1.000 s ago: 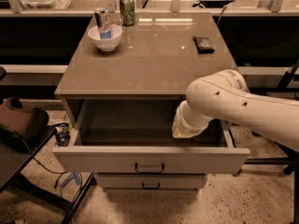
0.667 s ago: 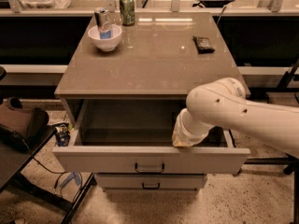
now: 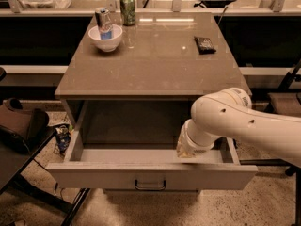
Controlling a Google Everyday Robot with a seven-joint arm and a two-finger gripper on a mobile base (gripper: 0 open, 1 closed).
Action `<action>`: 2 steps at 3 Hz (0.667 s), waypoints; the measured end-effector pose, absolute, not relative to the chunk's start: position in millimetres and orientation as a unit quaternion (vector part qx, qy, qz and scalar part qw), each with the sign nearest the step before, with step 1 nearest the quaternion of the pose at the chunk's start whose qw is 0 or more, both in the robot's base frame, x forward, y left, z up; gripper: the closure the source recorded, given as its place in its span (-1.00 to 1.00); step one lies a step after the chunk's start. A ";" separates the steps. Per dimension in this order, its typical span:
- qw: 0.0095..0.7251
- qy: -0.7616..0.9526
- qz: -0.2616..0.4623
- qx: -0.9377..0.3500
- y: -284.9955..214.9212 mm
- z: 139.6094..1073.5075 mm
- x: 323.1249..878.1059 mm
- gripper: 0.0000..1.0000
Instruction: Open top drawer
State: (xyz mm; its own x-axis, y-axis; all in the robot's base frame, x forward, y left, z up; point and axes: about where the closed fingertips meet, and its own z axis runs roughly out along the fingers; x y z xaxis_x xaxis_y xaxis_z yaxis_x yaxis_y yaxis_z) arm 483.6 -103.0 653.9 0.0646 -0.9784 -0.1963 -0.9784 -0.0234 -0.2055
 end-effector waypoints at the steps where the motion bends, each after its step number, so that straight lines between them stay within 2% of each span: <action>1: 0.132 0.695 0.009 -0.707 -112.8 651.0 454.0 1.00; 2: 0.120 0.705 0.018 -0.699 -121.5 649.1 425.4 1.00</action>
Offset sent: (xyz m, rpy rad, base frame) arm -0.1825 -0.0517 -0.0122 -0.0045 0.2027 -0.1436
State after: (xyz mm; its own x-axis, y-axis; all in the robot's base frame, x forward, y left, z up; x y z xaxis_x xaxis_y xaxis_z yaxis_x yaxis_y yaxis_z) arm 425.4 -121.5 649.1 0.0050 -0.9808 -0.1950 -0.9895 0.0233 -0.1425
